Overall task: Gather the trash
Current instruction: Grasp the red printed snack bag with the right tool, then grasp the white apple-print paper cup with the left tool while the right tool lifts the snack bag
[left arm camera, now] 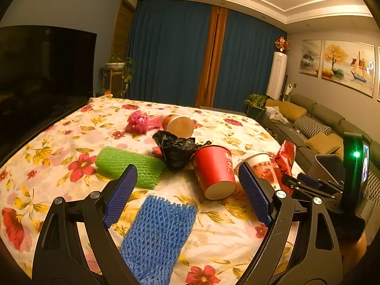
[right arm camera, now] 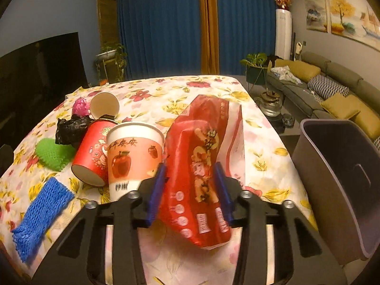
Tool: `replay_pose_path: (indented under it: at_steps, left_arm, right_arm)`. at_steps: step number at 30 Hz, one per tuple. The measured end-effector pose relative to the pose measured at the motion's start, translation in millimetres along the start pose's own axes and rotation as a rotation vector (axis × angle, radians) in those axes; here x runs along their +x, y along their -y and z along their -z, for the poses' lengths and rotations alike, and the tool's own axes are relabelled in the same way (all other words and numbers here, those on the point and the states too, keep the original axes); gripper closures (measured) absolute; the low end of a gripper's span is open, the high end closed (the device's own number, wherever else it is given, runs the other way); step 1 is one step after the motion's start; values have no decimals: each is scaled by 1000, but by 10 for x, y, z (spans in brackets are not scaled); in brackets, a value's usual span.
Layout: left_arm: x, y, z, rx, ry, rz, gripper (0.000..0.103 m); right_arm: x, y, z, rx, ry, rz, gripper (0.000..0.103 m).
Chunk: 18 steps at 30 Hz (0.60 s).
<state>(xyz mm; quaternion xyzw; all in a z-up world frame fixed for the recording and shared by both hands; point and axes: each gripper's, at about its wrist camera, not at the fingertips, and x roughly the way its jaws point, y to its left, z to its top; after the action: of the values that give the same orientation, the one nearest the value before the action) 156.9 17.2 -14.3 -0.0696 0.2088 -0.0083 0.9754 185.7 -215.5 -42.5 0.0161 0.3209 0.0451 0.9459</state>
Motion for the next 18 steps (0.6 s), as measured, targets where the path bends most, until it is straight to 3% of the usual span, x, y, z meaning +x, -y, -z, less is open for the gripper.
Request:
replay_pose_path:
  at_steps: [8,18]
  left_arm:
    - [75,162,11,18,-38,49,18]
    - [199,547,57,60,-88,122,18]
  right_arm:
    - [-26,53,37,1,-3,-4,99]
    - [-287,243,74,9,81,12,101]
